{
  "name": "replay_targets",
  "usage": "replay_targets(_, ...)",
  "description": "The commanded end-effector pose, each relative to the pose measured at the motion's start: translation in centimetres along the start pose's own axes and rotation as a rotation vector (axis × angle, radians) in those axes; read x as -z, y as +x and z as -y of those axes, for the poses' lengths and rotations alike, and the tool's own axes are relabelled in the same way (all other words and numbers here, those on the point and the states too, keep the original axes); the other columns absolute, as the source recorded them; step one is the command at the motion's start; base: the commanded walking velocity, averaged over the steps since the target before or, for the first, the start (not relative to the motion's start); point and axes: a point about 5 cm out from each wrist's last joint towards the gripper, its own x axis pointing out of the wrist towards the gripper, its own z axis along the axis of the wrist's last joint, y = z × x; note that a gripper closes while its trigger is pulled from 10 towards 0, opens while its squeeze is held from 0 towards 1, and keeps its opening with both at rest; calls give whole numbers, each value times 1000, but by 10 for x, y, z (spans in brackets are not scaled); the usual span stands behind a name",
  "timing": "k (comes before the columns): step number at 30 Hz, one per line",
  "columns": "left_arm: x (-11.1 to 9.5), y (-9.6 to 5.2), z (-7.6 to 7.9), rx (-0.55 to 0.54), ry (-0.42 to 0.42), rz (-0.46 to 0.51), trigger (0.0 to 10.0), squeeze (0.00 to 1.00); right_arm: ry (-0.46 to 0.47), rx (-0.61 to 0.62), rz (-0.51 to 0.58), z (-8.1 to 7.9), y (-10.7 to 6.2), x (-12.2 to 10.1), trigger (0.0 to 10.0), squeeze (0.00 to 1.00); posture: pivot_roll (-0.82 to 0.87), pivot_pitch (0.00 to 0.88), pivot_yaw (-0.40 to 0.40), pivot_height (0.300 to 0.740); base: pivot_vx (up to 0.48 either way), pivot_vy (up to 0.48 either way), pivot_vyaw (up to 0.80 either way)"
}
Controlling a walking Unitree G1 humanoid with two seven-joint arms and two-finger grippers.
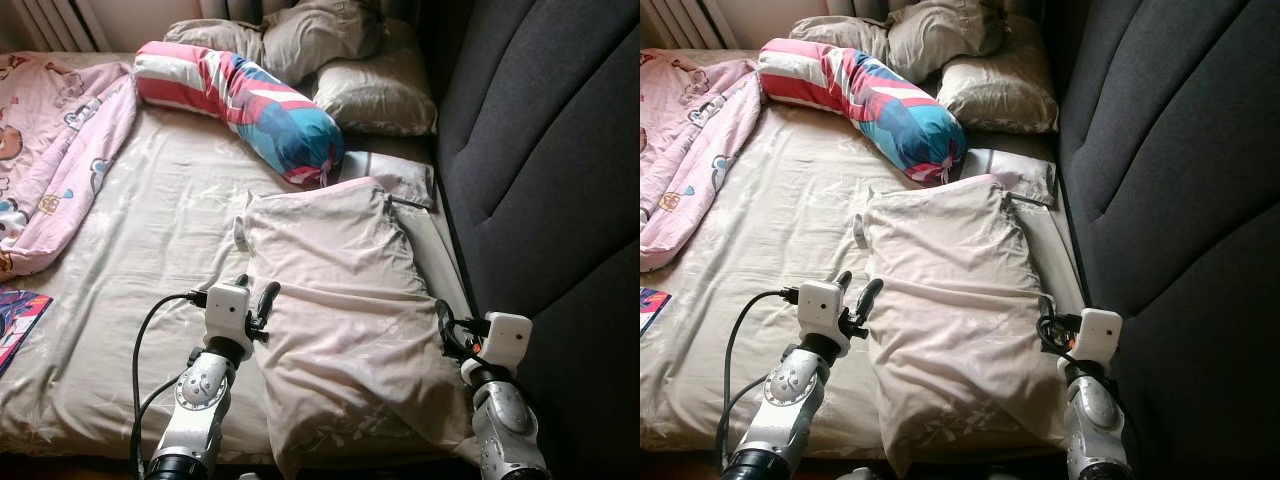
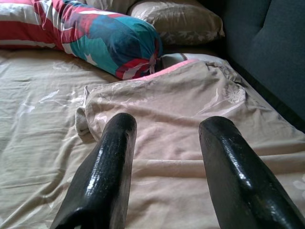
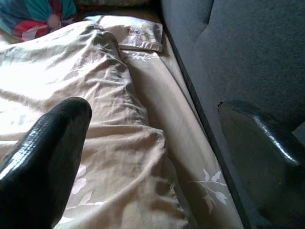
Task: Clean up the room
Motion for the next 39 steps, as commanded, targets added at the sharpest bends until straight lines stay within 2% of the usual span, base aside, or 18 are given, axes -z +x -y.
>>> replay_targets(1, 5, -2, -1, -10, -15, -28, 10000, 0, 2, 10, -30, 2, -4, 6, 10000, 0, 69, 217, -32, 740, 0, 0, 0)
replay_targets(8, 6, -5, 0, -10, -19, -29, 10000, 0, 6, 8, -43, 3, -6, 9, 10000, 0, 71, 230, -33, 735, 0, 0, 0)
replay_targets(11, 6, -6, 0, -11, -20, -32, 10000, 0, 6, -8, -30, 0, -6, 8, 10000, 0, 72, 233, -33, 715, 0, 0, 0)
replay_targets(28, 6, -6, 0, -6, -20, -37, 10000, 0, 18, 4, -23, 0, -7, 7, 10000, 0, 71, 234, -28, 715, 0, 0, 0)
replay_targets(32, 7, -7, 1, -9, -20, -39, 10000, 0, 17, 4, -43, 0, -6, 9, 10000, 0, 71, 234, -28, 685, 0, 0, 0)
replay_targets(34, 7, -7, 1, -9, -19, -39, 10000, 0, 23, 5, -13, 0, -7, 7, 10000, 0, 73, 234, -28, 675, 0, 0, 0)
replay_targets(39, 7, -7, 0, -10, -18, -39, 10000, 0, 21, 6, -13, 0, -7, 7, 10000, 0, 73, 234, -29, 675, 0, 0, 0)
